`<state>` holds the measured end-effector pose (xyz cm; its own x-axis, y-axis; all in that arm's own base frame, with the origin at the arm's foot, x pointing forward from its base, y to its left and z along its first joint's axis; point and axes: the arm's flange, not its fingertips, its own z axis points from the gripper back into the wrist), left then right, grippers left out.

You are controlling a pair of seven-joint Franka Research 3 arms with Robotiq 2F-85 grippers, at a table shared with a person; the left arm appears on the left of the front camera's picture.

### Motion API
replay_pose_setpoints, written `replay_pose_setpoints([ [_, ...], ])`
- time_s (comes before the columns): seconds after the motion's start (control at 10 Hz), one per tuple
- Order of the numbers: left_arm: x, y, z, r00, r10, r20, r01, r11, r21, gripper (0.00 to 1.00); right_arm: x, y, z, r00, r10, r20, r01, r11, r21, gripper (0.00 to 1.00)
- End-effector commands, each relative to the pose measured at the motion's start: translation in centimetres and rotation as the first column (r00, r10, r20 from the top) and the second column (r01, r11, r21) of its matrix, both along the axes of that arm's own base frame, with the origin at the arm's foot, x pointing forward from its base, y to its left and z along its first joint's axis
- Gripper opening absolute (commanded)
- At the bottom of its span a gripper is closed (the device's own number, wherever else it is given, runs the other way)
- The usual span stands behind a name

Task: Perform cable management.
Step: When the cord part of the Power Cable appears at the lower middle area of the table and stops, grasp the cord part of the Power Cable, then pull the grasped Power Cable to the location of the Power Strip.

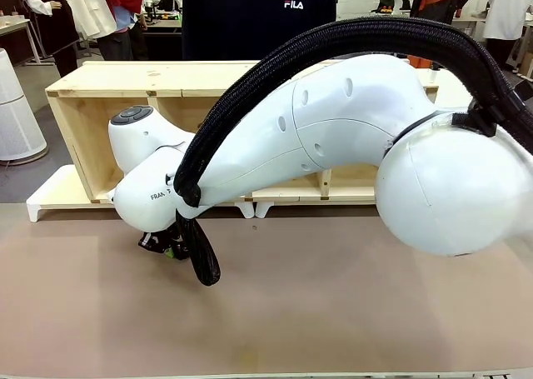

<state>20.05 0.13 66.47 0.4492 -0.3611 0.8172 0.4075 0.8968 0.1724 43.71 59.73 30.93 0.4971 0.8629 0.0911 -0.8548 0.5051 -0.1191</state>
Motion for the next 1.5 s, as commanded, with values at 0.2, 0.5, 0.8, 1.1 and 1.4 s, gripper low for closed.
replay_pose_setpoints([
  [0.2, 0.12, -0.16, 0.07, 1.0, 0.004, 0.006, -0.004, 1.0, -0.017, 1.0, 0.01, 0.0, 0.02, 1.0, 0.0, 0.0, 0.0, 1.0, 0.0, 0.0],
  [0.5, 0.12, -0.16, 0.07, 1.0, 0.004, 0.006, -0.004, 1.0, -0.017, 1.0, 0.01, 0.0, 0.02, 1.0, 0.0, 0.0, 0.0, 1.0, 0.0, 0.0],
  [0.8, 0.12, -0.16, 0.07, 1.0, 0.004, 0.006, -0.004, 1.0, -0.017, 1.0, 0.01, 0.0, 0.02, 1.0, 0.0, 0.0, 0.0, 1.0, 0.0, 0.0],
  [1.1, 0.12, -0.16, 0.07, 1.0, 0.004, 0.006, -0.004, 1.0, -0.017, 1.0, 0.01, 0.0, 0.02, 1.0, 0.0, 0.0, 0.0, 1.0, 0.0, 0.0],
  [1.4, 0.12, -0.16, 0.07, 1.0, 0.004, 0.006, -0.004, 1.0, -0.017, 1.0, 0.01, 0.0, 0.02, 1.0, 0.0, 0.0, 0.0, 1.0, 0.0, 0.0],
])
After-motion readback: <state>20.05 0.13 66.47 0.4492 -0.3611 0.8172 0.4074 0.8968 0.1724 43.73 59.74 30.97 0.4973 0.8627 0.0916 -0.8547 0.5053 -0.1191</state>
